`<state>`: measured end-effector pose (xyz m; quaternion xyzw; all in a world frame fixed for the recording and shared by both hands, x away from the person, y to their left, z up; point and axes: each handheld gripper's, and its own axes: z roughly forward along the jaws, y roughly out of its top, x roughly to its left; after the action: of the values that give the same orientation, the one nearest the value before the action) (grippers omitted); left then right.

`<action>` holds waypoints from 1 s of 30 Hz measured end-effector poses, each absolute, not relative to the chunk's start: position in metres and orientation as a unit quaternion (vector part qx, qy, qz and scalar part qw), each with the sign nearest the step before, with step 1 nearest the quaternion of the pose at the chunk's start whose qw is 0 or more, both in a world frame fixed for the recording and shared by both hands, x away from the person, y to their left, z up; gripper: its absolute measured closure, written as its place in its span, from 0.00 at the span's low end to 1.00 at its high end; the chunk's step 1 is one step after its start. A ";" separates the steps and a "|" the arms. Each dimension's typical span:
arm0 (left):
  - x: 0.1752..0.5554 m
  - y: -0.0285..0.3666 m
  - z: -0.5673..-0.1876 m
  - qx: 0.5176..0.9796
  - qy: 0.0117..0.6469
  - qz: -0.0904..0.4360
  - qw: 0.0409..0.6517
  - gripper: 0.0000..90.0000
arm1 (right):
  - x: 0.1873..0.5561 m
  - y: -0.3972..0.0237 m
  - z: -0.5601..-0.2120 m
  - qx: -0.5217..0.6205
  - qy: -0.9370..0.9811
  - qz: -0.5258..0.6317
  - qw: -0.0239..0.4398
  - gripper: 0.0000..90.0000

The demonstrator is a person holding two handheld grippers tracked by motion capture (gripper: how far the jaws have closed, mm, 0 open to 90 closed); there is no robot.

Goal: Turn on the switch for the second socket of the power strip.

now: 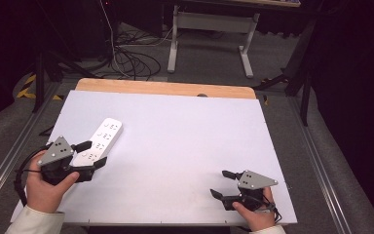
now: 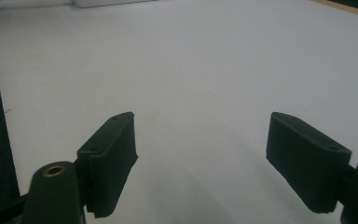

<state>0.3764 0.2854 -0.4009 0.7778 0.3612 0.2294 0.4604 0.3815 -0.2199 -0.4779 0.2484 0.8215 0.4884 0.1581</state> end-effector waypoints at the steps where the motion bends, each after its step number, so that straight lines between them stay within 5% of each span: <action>1: 0.378 0.285 -0.400 0.778 0.360 0.230 0.460 0.30 | 0.381 -0.220 -0.478 0.249 0.822 0.488 0.158 0.27; 12: 0.388 0.286 -0.401 0.780 0.361 0.234 0.454 0.35 | 0.381 -0.220 -0.478 0.248 0.822 0.488 0.158 0.27; 20: 0.390 0.292 -0.401 0.775 0.366 0.245 0.453 0.66 | 0.381 -0.219 -0.478 0.248 0.822 0.487 0.158 0.27; 25: 0.393 0.299 -0.403 0.778 0.368 0.253 0.443 0.97 | 0.381 -0.219 -0.479 0.247 0.823 0.487 0.157 0.27; 30: 0.399 0.304 -0.405 0.779 0.377 0.260 0.429 1.00 | 0.382 -0.219 -0.479 0.246 0.823 0.487 0.157 0.27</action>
<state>0.3993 0.3039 -0.4052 0.7789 0.3769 0.2598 0.4287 0.3815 -0.2193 -0.4789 0.2464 0.8233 0.4867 0.1568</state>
